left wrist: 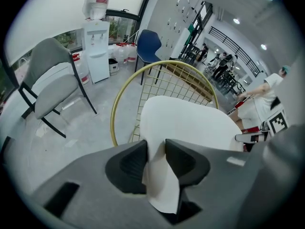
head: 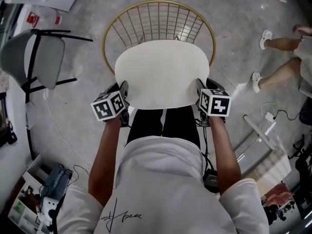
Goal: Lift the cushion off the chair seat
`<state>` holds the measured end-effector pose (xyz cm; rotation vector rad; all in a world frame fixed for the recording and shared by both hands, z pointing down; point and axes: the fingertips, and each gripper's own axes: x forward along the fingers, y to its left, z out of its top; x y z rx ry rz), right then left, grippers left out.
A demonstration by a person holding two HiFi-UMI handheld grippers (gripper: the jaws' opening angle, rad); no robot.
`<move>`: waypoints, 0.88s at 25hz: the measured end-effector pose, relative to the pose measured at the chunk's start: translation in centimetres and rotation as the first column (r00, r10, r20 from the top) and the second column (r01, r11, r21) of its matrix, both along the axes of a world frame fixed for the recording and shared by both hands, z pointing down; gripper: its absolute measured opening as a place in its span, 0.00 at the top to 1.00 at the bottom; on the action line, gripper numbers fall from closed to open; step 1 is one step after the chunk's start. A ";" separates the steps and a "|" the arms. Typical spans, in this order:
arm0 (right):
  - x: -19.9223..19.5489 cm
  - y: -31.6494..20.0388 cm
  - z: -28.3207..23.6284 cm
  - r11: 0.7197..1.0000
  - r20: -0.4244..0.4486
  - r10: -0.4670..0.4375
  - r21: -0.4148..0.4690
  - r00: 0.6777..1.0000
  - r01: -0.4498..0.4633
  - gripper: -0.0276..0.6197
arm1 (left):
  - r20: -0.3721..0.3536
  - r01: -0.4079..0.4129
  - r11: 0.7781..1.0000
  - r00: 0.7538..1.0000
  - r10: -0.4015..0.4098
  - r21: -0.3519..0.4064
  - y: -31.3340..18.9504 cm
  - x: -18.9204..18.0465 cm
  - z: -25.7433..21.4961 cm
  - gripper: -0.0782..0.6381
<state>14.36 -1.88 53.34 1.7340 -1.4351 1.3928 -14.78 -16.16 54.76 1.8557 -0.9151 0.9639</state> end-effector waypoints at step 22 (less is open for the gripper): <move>-0.5 0.2 -6.7 0.997 0.038 -0.012 0.076 0.999 0.009 0.81 | -0.078 -0.029 0.999 0.996 0.032 0.036 0.2 -0.1 -5.5 0.73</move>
